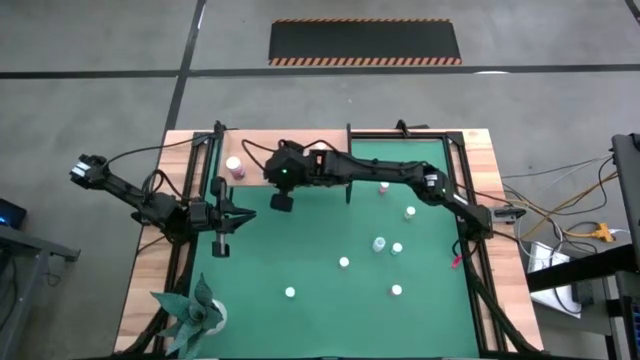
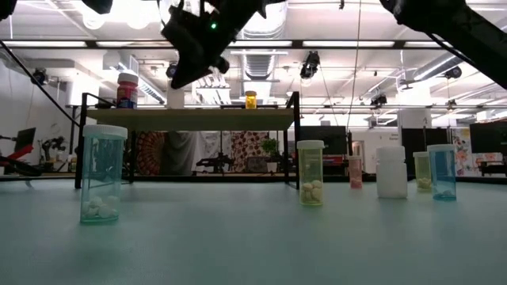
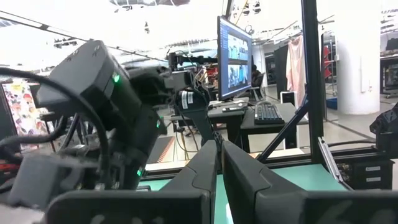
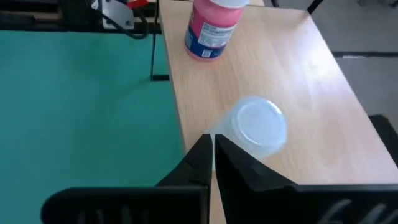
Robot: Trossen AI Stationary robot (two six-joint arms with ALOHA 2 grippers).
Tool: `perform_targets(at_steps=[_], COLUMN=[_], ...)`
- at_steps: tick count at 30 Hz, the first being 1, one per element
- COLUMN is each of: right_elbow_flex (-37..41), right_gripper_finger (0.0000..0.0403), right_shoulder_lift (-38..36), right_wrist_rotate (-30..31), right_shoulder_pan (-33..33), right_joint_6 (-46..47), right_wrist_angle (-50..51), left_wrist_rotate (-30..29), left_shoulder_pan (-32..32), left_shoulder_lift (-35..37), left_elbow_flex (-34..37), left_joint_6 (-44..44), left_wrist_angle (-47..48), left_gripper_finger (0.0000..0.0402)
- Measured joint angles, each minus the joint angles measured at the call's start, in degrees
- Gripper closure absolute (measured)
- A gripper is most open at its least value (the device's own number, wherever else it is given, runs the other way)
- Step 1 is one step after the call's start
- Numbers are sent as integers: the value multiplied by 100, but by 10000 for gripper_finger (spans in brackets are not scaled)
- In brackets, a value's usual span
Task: Pick and place medicine bottles onto shelf by color
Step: Put the left white pill bottle on the shelf, then put the bottom yellow pill bottle on the shelf
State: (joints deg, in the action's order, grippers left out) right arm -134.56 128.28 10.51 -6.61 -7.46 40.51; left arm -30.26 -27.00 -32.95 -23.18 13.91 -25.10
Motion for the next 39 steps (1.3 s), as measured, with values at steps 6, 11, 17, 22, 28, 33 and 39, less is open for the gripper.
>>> perform_targets(at_steps=[6,11,17,22,28,33,39], right_elbow_flex=[4,0,0,0,-2,-2,-4], right_gripper_finger=[394,394,394,394,394,394,394], right_shoulder_lift=[-72,-187,-62,127,83,-163,-517], right_wrist_rotate=[1,324,447,102,110,144,154], right_shoulder_pan=[-2,-31,-136,-126,-129,-14,443], right_joint_6=[-72,-5,-16,-56,-60,-76,-98], right_wrist_angle=[218,639,373,-129,18,572,1607], left_wrist_rotate=[0,0,0,0,0,0,0], left_shoulder_pan=[-2,-2,-2,-2,-3,-7,-7], left_shoulder_lift=[0,6,9,7,0,0,-12], left_elbow_flex=[0,-1,-7,-9,-9,-9,-9], left_joint_6=[0,2,4,4,4,4,4], left_wrist_angle=[4,7,7,4,7,9,9], left_gripper_finger=[393,393,393,393,393,393,393])
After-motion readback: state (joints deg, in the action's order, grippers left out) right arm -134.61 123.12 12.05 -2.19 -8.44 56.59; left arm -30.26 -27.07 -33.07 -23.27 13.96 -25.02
